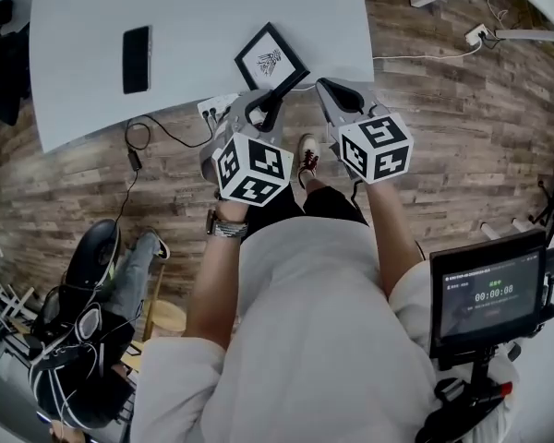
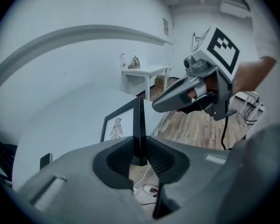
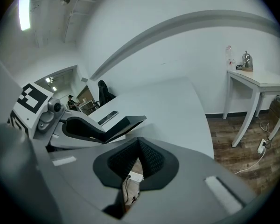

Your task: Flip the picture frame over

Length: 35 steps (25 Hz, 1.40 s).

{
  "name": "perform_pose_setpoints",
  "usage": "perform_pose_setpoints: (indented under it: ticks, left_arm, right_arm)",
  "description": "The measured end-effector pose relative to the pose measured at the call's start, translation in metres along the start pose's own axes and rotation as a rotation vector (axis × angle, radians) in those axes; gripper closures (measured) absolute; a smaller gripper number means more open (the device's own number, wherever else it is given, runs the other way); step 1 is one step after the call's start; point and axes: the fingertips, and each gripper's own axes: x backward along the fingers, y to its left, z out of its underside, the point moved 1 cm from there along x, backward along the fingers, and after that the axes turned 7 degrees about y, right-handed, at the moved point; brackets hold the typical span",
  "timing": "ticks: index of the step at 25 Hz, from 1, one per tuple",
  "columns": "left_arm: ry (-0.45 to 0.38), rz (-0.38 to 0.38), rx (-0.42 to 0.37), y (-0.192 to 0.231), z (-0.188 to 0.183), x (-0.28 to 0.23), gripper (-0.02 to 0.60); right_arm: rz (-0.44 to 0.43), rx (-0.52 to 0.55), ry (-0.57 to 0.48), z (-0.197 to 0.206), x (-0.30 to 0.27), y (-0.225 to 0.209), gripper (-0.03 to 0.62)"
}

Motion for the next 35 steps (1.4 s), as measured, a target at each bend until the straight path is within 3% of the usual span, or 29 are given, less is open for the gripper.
perform_pose_setpoints:
  ticks: [10, 18, 23, 28, 35]
  left_arm:
    - [-0.145, 0.142, 0.208, -0.001, -0.028, 0.010, 0.497]
    - [-0.247, 0.294, 0.417, 0.000, -0.033, 0.019, 0.497]
    - [-0.306, 0.371, 0.504, -0.009, -0.035, 0.020, 0.497]
    - [-0.375, 0.474, 0.658, 0.010, -0.039, 0.028, 0.497]
    - [-0.409, 0.507, 0.772, 0.018, -0.036, 0.035, 0.497]
  right_arm:
    - [0.040, -0.023, -0.024, -0.004, 0.012, -0.018, 0.589]
    - [0.042, -0.035, -0.015, 0.000, 0.009, -0.021, 0.574]
    - [0.037, -0.037, -0.010, 0.011, 0.011, -0.025, 0.569]
    - [0.032, -0.046, 0.011, -0.002, -0.001, -0.023, 0.556]
    - [-0.052, -0.001, 0.054, 0.006, -0.019, -0.003, 0.526]
